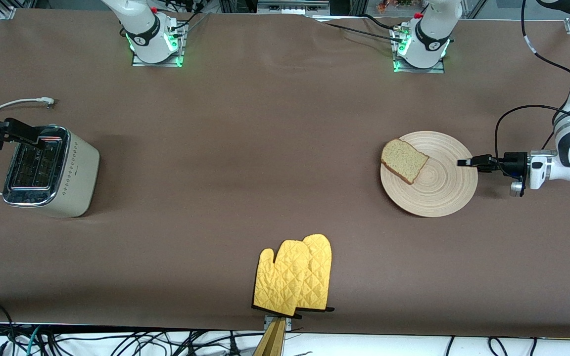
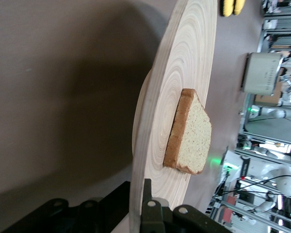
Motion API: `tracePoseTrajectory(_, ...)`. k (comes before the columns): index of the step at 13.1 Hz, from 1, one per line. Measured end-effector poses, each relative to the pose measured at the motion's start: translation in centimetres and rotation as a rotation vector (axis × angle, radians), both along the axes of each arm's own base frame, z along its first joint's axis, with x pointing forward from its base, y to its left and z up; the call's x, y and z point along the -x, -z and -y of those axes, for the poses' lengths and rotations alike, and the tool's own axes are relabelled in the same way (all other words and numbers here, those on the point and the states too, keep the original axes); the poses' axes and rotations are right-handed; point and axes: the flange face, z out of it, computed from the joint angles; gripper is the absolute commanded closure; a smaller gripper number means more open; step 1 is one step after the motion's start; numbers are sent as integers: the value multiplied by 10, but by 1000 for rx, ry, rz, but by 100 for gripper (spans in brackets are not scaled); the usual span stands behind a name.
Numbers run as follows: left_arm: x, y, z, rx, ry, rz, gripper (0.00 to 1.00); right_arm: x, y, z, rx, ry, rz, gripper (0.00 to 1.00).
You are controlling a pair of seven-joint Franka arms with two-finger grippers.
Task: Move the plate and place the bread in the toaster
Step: 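Grip the plate rim with the left gripper and slide it toward the toaster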
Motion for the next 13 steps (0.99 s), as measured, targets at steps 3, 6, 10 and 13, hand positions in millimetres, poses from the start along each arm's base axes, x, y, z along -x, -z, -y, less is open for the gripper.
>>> tracePoseTrajectory(3,-7,2,20,63,-19,0,100,0,0,0,0,0,0,0)
tracePoseTrajectory(6,-24,5,75,114,4,-15,100,0,0,0,0,1,0,0)
tracePoseTrajectory(10,-48,-1,199,163,81,-52,100,0,0,1,0,1,0,0)
tracePoseTrajectory(13,-53,-1,299,163,93,-77,100,0,0,1,-1,1,-1,0)
